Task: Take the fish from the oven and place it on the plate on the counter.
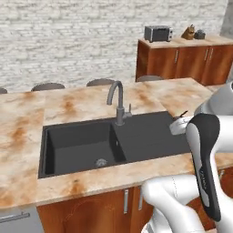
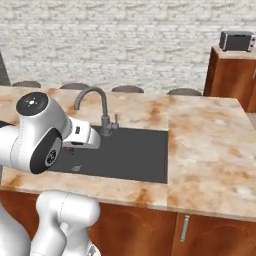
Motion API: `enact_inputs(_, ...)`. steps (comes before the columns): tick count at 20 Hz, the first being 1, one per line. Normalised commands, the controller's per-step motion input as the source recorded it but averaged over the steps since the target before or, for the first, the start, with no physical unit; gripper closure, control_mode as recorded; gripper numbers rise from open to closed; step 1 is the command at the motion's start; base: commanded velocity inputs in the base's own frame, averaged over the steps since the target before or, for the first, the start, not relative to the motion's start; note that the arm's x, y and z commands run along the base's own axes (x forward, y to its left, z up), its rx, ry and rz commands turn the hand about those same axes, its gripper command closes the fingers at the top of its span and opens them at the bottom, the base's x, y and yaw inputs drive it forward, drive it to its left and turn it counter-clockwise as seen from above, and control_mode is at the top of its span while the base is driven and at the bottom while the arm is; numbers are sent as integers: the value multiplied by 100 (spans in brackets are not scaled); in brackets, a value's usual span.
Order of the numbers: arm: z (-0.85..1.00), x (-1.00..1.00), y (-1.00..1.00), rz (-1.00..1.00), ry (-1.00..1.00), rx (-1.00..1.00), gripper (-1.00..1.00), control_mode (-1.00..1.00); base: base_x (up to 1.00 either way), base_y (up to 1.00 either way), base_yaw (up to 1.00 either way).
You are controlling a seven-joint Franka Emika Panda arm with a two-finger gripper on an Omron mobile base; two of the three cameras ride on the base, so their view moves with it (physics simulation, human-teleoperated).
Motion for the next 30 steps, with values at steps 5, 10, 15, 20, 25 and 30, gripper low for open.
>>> enact_inputs(5, 0, 0, 0, 0, 0, 0, 100, 100, 34, -1, 56)
enact_inputs(10, 0, 0, 0, 0, 0, 0, 100, 100, -12, -77, 43)
enact_inputs(15, 0, 0, 0, 0, 0, 0, 100, 100, -50, -100, 14)
enact_inputs(20, 0, 0, 0, 0, 0, 0, 100, 100, -38, -100, 1)
enact_inputs(25, 0, 0, 0, 0, 0, 0, 100, 100, 0, -100, -16)
enact_inputs(30, 0, 0, 0, 0, 0, 0, 100, 100, 0, -100, -19)
